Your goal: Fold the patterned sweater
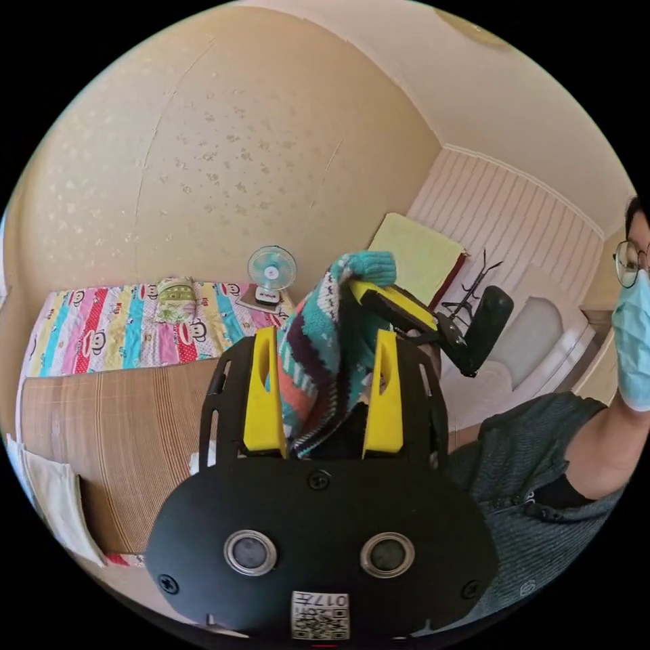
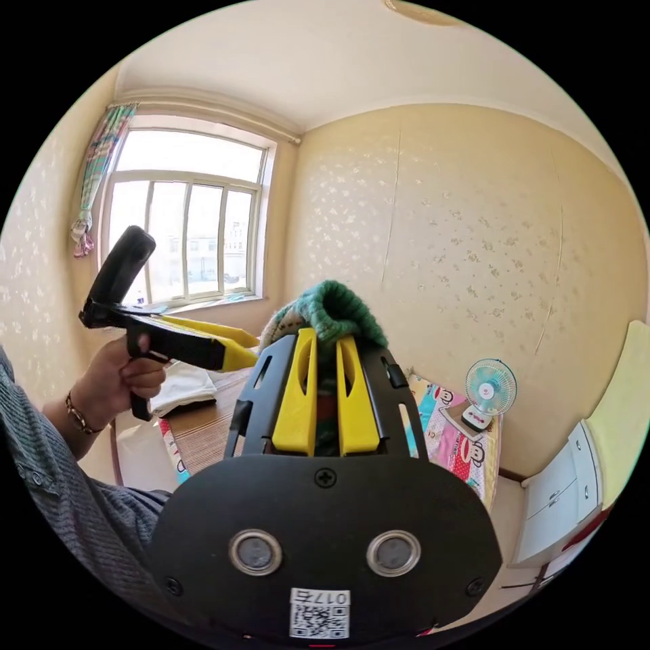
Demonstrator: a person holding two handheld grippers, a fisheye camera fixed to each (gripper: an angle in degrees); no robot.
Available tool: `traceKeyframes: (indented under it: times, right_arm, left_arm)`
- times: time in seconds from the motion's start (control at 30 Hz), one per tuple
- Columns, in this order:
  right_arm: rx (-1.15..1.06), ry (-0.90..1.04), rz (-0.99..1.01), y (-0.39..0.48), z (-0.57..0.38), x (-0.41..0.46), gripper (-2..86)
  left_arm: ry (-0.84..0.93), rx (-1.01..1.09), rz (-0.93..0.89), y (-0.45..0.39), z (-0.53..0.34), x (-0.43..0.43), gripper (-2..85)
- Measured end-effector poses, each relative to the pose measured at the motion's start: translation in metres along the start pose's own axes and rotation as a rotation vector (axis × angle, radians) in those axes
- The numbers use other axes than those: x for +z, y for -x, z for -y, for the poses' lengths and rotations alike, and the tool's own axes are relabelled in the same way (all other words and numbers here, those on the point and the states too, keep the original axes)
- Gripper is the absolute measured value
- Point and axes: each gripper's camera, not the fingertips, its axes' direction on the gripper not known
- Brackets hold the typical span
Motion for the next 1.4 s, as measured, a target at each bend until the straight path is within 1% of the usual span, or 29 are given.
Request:
traceKeyframes:
  times: [0.03,0.1,0.17,0.2,0.27,0.33,0.37,0.43,0.47,0.5,0.53,0.6,0.67,0.73,0.83,0.9,0.93,1.0,1.03,1.07,1.1,1.17,1.23,1.3,1.33,1.4]
  right_arm:
    - [-0.004,0.006,-0.004,0.003,0.000,0.002,3.0]
    - [-0.014,0.022,-0.015,0.011,-0.002,0.005,3.1]
    - [-0.010,0.026,0.019,0.008,-0.004,0.004,3.3]
    - [0.005,0.033,0.043,0.002,-0.005,0.003,3.5]
    - [0.043,0.032,0.085,-0.014,-0.008,-0.001,3.9]
    - [0.076,0.017,0.141,-0.036,-0.013,-0.007,4.4]
    - [0.072,0.008,0.195,-0.048,-0.017,-0.011,4.9]
    - [0.032,-0.007,0.285,-0.060,-0.023,-0.014,5.4]
    - [-0.004,-0.014,0.347,-0.065,-0.028,-0.016,5.1]
    - [-0.059,-0.004,0.417,-0.066,-0.033,-0.018,4.3]
    - [-0.082,-0.002,0.442,-0.066,-0.037,-0.020,3.5]
    - [-0.132,-0.080,0.526,-0.066,-0.059,-0.037,1.9]
    - [-0.087,-0.140,0.505,-0.069,-0.080,-0.049,1.7]
    - [-0.041,-0.147,0.455,-0.069,-0.103,-0.053,2.2]
    - [-0.007,-0.058,0.448,-0.056,-0.138,-0.044,7.3]
    - [-0.005,0.045,0.535,-0.031,-0.160,-0.024,13.2]
    - [-0.010,0.073,0.564,-0.023,-0.165,-0.017,13.7]
    - [-0.016,0.210,0.624,0.017,-0.176,0.019,14.8]
    - [-0.018,0.249,0.598,0.027,-0.177,0.029,14.8]
    - [-0.001,0.317,0.482,0.044,-0.178,0.051,14.5]
    - [0.040,0.345,0.373,0.054,-0.177,0.070,14.1]
    - [0.057,0.338,0.346,0.062,-0.169,0.092,13.2]
    - [0.101,0.341,0.403,0.061,-0.158,0.114,12.2]
    - [0.152,0.338,0.568,0.057,-0.142,0.141,11.1]
    - [0.161,0.328,0.619,0.056,-0.138,0.147,10.8]
    - [0.189,0.313,0.841,0.062,-0.128,0.174,8.9]
  left_arm:
    - [0.023,0.004,0.073,-0.010,0.004,0.011,18.4]
    - [0.074,-0.008,0.146,-0.019,0.009,0.029,17.1]
    - [0.096,-0.041,0.212,-0.020,0.010,0.045,13.1]
    - [0.086,-0.045,0.218,-0.019,0.010,0.050,8.7]
    - [0.045,-0.033,0.188,-0.020,0.012,0.051,5.9]
    - [-0.026,0.007,0.059,-0.017,0.020,0.039,4.9]
    - [-0.056,0.007,0.011,-0.014,0.023,0.033,4.7]
    - [-0.148,0.006,-0.151,-0.008,0.039,0.012,4.0]
    - [-0.166,0.015,-0.166,-0.009,0.044,0.007,3.9]
    - [-0.192,0.045,-0.169,-0.016,0.054,-0.003,3.8]
    - [-0.218,0.072,-0.152,-0.024,0.065,-0.014,3.6]
    - [-0.243,0.080,-0.103,-0.036,0.081,-0.033,3.4]
    - [-0.241,0.082,-0.041,-0.044,0.095,-0.049,3.3]
    - [-0.277,0.077,0.000,-0.051,0.106,-0.074,3.2]
    - [-0.353,0.046,0.022,-0.054,0.114,-0.112,3.4]
    - [-0.392,0.047,0.041,-0.059,0.118,-0.135,3.4]
    - [-0.418,0.045,0.062,-0.063,0.121,-0.150,3.5]
    - [-0.448,0.041,0.081,-0.067,0.126,-0.170,3.5]
    - [-0.462,0.041,0.083,-0.068,0.131,-0.181,3.5]
    - [-0.466,0.047,0.083,-0.069,0.133,-0.186,3.5]
    - [-0.466,0.061,0.080,-0.070,0.138,-0.197,3.5]
    - [-0.460,0.066,0.071,-0.067,0.145,-0.212,3.5]
    - [-0.457,0.049,0.049,-0.052,0.151,-0.237,3.5]
    - [-0.459,0.048,0.051,-0.039,0.153,-0.258,3.5]
    - [-0.458,0.049,0.052,-0.029,0.155,-0.273,3.5]
    - [-0.452,0.060,0.029,-0.013,0.158,-0.296,3.6]
